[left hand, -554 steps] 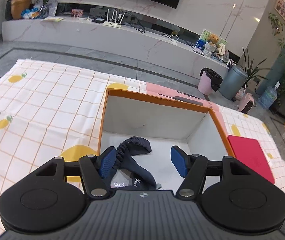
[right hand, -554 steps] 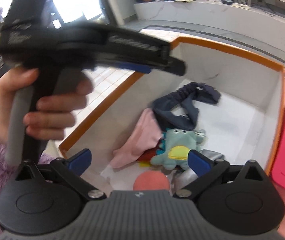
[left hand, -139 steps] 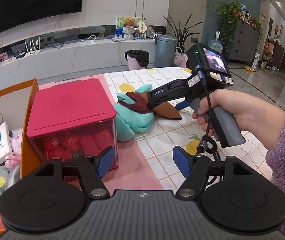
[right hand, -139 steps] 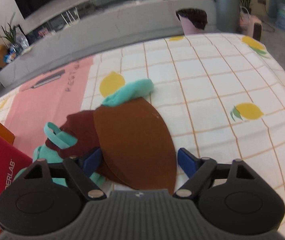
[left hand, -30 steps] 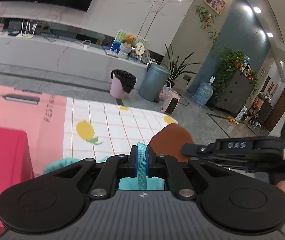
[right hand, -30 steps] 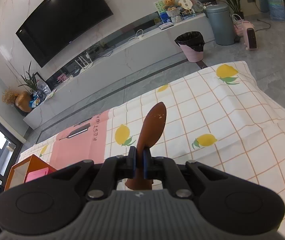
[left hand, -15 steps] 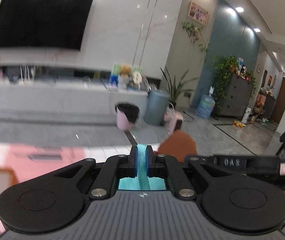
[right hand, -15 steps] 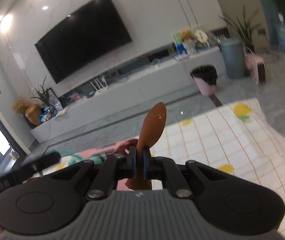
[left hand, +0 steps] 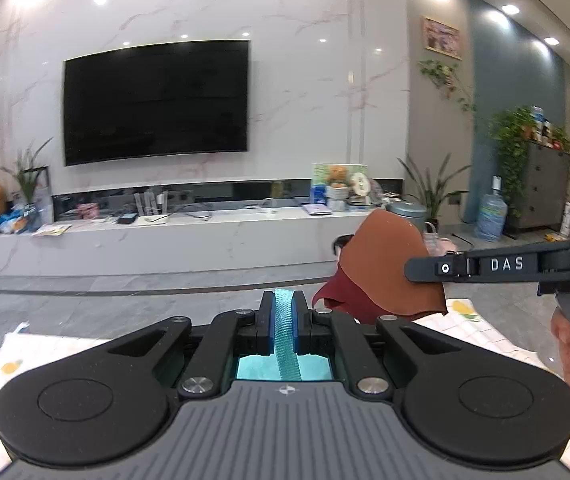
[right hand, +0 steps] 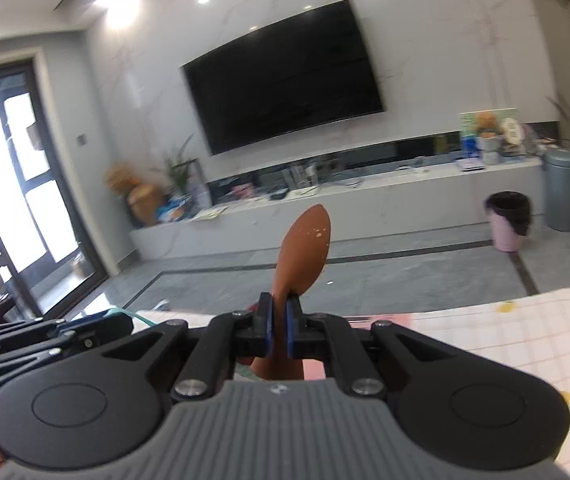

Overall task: Organize soft objects
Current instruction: 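Carry the teal plush in left tool while right tool carries the brown felt to the box, then open left tool over the box while right tool releases the brown felt into it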

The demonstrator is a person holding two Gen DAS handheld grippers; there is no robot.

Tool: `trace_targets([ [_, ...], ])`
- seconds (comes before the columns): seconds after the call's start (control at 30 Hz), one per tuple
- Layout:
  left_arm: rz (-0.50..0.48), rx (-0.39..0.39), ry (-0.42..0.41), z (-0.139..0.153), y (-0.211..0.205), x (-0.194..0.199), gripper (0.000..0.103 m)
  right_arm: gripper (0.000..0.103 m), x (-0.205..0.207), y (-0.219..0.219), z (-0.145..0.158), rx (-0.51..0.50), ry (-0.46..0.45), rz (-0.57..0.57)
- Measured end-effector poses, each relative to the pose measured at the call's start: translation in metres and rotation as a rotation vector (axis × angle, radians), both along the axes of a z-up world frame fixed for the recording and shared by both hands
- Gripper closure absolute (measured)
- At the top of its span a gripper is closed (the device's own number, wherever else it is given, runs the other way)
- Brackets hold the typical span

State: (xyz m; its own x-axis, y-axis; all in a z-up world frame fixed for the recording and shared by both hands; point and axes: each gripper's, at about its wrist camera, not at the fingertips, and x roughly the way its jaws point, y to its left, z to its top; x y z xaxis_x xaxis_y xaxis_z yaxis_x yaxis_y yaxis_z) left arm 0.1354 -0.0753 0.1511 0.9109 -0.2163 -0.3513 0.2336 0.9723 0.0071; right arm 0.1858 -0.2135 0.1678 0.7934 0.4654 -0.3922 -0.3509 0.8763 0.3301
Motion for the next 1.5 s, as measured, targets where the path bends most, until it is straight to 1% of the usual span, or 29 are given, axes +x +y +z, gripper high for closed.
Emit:
trace_targets([
  [0.1,0.033,-0.004,-0.001,-0.004,0.028,-0.009,0.095,0.099,0.0,0.037,0.001,-0.039,0.006,0.044],
  [0.2,0.055,-0.036,0.018,-0.017,0.057,-0.012,0.095,0.099,0.001,0.068,-0.003,-0.078,0.016,0.078],
  [0.37,0.09,-0.124,0.063,-0.04,0.1,0.007,0.095,0.099,-0.007,0.106,-0.021,-0.096,0.034,0.142],
  [0.47,0.132,-0.14,0.079,-0.055,0.125,0.023,0.095,0.099,-0.005,0.121,-0.038,-0.113,0.057,0.177],
  [0.5,0.157,-0.136,0.085,-0.061,0.132,0.028,0.095,0.099,-0.003,0.125,-0.045,-0.123,0.067,0.186],
  [0.57,0.216,-0.095,0.076,-0.07,0.136,0.036,0.095,0.099,0.004,0.133,-0.055,-0.14,0.086,0.197],
  [0.6,0.235,-0.087,0.073,-0.075,0.137,0.041,0.095,0.099,0.006,0.137,-0.06,-0.145,0.094,0.199],
  [0.7,0.261,-0.119,0.087,-0.091,0.142,0.053,0.095,0.099,0.01,0.141,-0.07,-0.149,0.112,0.21],
  [0.77,0.301,-0.11,0.1,-0.101,0.146,0.058,0.095,0.099,0.012,0.143,-0.076,-0.161,0.12,0.21],
  [0.87,0.323,-0.097,0.121,-0.117,0.156,0.06,0.094,0.099,0.019,0.143,-0.083,-0.165,0.131,0.198],
  [0.93,0.329,-0.057,0.13,-0.126,0.155,0.063,0.092,0.099,0.018,0.145,-0.086,-0.16,0.138,0.187],
  [0.97,0.336,-0.02,0.133,-0.131,0.155,0.064,0.083,0.099,0.018,0.145,-0.088,-0.161,0.141,0.182],
  [1.0,0.354,0.019,0.139,-0.135,0.152,0.063,0.064,0.099,0.019,0.144,-0.089,-0.161,0.144,0.179],
  [1.03,0.376,0.047,0.145,-0.137,0.148,0.064,0.055,0.099,0.019,0.143,-0.09,-0.162,0.148,0.18],
  [1.07,0.388,0.056,0.148,-0.137,0.147,0.064,0.036,0.099,0.018,0.144,-0.09,-0.169,0.149,0.185],
  [1.1,0.374,0.038,0.148,-0.137,0.149,0.062,0.033,0.099,0.017,0.146,-0.089,-0.181,0.147,0.189],
  [1.13,0.344,0.007,0.144,-0.135,0.153,0.06,0.032,0.099,0.017,0.149,-0.089,-0.197,0.144,0.194],
  [1.2,0.296,-0.062,0.112,-0.132,0.159,0.051,0.026,0.099,0.018,0.154,-0.087,-0.219,0.142,0.201],
  [1.27,0.273,-0.109,0.069,-0.126,0.164,0.04,0.026,0.099,0.019,0.158,-0.084,-0.239,0.139,0.212],
  [1.37,0.285,-0.117,0.052,-0.119,0.169,0.028,0.026,0.099,0.02,0.171,-0.08,-0.281,0.137,0.234],
  [1.5,0.281,-0.106,0.059,-0.114,0.175,0.02,0.026,0.099,0.026,0.192,-0.08,-0.33,0.17,0.278],
])
